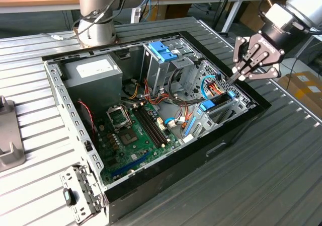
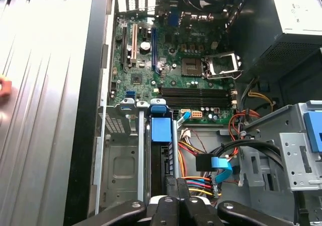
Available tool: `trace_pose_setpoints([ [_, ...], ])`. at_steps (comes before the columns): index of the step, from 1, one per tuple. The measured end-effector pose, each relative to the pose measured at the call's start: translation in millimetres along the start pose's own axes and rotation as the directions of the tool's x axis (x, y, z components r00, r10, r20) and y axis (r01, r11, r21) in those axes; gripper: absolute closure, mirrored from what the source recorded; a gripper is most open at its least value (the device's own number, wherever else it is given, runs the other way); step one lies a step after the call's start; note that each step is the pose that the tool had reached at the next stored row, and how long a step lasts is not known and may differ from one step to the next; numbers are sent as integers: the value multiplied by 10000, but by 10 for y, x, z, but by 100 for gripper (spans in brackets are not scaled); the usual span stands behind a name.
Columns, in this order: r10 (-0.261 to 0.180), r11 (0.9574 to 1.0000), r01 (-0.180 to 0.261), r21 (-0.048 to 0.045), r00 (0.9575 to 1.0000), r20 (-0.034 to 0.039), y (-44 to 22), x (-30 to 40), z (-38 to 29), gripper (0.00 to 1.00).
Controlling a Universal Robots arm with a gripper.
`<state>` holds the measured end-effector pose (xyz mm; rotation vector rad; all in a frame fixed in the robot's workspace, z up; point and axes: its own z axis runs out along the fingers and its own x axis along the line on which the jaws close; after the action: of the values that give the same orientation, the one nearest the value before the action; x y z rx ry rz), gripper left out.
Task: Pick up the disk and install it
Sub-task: 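Insert the first disk wire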
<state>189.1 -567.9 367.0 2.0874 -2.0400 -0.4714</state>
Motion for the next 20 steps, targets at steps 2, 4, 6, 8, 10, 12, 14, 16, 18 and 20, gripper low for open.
trace_pose_setpoints([
  [2,-1,10000,1,15,10000,-4,0,0,-2,89],
  [4,-23,9996,23,269,10000,-15,-1,0,0,89],
  [6,-59,9975,62,697,10000,-32,-1,0,3,89],
  [8,-82,9953,86,960,10000,-43,-2,1,5,89],
  [10,-105,9923,111,1235,9999,-56,-3,1,6,89],
  [12,-129,9884,138,1514,9999,-71,-3,1,7,89],
  [14,-167,9802,182,1972,9998,-96,-4,1,9,89],
  [16,-185,9750,205,2213,9998,-110,-4,1,10,89],
  [18,-213,9662,239,2567,9997,-131,-4,2,13,89],
  [20,-220,9641,248,2645,9997,-136,-5,2,13,89],
])
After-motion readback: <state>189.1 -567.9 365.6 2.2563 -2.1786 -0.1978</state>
